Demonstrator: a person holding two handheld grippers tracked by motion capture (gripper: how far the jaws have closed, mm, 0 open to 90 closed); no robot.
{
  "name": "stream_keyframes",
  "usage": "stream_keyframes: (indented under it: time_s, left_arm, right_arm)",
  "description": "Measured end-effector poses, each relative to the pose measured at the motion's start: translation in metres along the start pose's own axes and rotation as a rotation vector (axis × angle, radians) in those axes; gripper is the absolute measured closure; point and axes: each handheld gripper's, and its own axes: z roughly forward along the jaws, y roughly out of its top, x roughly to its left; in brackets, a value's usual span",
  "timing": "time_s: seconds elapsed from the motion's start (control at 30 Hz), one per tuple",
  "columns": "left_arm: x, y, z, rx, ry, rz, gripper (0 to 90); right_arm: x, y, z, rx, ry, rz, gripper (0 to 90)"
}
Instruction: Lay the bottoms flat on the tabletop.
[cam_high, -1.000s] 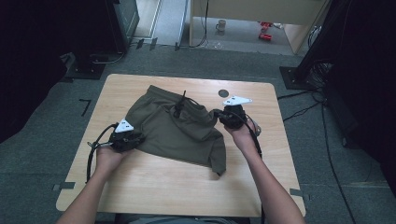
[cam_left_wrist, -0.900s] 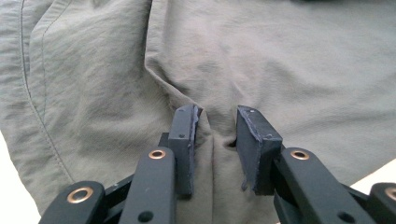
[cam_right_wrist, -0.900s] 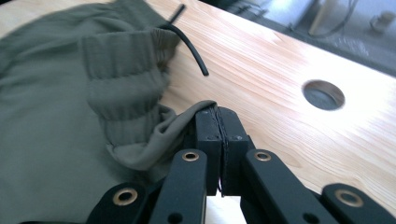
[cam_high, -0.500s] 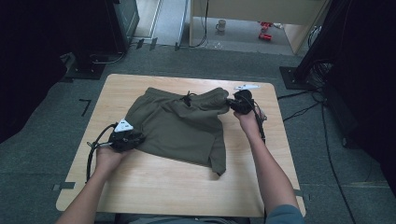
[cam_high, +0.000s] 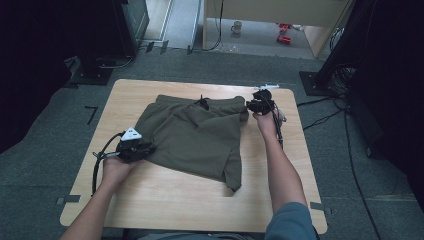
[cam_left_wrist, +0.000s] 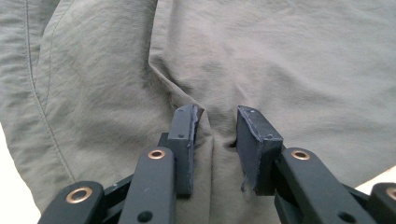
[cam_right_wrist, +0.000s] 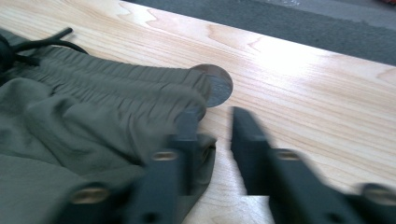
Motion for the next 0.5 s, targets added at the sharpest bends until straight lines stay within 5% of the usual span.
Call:
stream_keyframes:
  time_s: [0.1, 0.23, 0.5]
  left_arm:
    - [-0.001, 0.0, 0.0, -0.001, 0.003, -0.004, 67.9]
    - [-0.001, 0.0, 0.0, -0.003, 0.003, -0.005, 67.9]
    - [-0.001, 0.001, 0.0, 0.007, 0.005, -0.01, 67.3]
  right_arm:
    - [0.003, -0.003, -0.001, 0.062, 0.021, 0.016, 67.0]
    - [0.011, -0.007, -0.013, -0.01, 0.047, -0.007, 69.5]
    - [0.036, -0.002, -0.044, 0.003, 0.137, -0.037, 77.8]
